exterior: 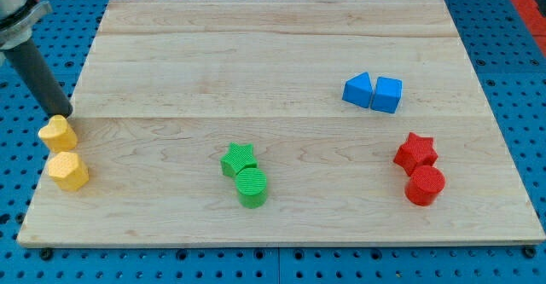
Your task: Move the blue cube to the top left diagonal of the blue triangle
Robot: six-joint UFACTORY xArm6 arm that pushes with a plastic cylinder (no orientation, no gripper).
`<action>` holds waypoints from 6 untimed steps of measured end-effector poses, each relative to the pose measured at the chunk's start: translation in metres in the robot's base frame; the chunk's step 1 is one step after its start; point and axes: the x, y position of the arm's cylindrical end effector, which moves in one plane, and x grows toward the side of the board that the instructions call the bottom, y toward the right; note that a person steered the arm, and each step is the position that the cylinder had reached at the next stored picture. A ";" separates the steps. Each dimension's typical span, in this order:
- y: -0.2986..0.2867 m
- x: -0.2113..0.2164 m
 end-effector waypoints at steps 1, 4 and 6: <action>0.001 0.023; 0.056 0.027; 0.073 -0.015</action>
